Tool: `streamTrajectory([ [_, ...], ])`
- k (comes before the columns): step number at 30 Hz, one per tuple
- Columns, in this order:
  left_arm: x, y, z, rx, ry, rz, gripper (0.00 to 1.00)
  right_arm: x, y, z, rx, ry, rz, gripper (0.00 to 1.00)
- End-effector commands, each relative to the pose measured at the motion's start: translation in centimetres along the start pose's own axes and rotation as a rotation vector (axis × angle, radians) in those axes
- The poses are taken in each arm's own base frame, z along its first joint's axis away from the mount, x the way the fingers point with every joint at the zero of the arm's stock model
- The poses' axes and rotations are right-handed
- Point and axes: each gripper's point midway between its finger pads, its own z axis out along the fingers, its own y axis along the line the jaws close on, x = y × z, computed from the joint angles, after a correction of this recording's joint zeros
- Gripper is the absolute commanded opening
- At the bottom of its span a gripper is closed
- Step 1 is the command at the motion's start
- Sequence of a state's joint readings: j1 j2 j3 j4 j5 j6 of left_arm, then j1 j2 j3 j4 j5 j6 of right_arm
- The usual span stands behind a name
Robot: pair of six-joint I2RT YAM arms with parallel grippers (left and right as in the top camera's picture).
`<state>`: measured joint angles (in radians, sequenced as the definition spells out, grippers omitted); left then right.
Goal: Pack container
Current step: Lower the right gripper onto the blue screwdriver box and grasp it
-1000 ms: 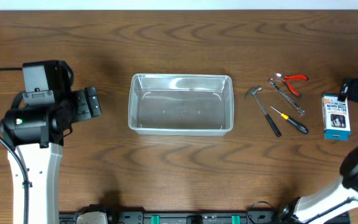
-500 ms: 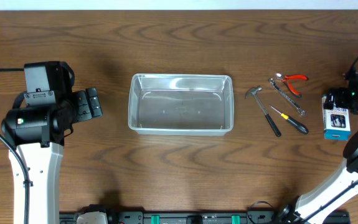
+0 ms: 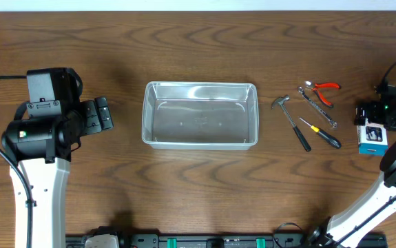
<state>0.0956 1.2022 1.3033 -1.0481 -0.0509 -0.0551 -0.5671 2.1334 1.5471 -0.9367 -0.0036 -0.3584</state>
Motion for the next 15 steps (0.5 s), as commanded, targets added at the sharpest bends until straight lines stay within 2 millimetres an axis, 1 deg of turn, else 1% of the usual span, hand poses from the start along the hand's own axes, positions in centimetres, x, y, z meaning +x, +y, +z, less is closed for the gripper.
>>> streamTrajectory([
  [1,-0.1,0.0,-0.3,0.01,-0.008,-0.007,0.98,0.6,0.3,0.8,-0.003,0.027,-0.005,0.99],
  [8,-0.1,0.0,-0.3,0.01,-0.008,-0.006,0.98,1.5,0.2,1.2,0.011,0.059,0.021,0.99],
  [15,0.1,0.0,-0.3,0.008,0.0,-0.006,0.98,2.7,0.6,2.4,0.002,0.083,0.022,0.99],
])
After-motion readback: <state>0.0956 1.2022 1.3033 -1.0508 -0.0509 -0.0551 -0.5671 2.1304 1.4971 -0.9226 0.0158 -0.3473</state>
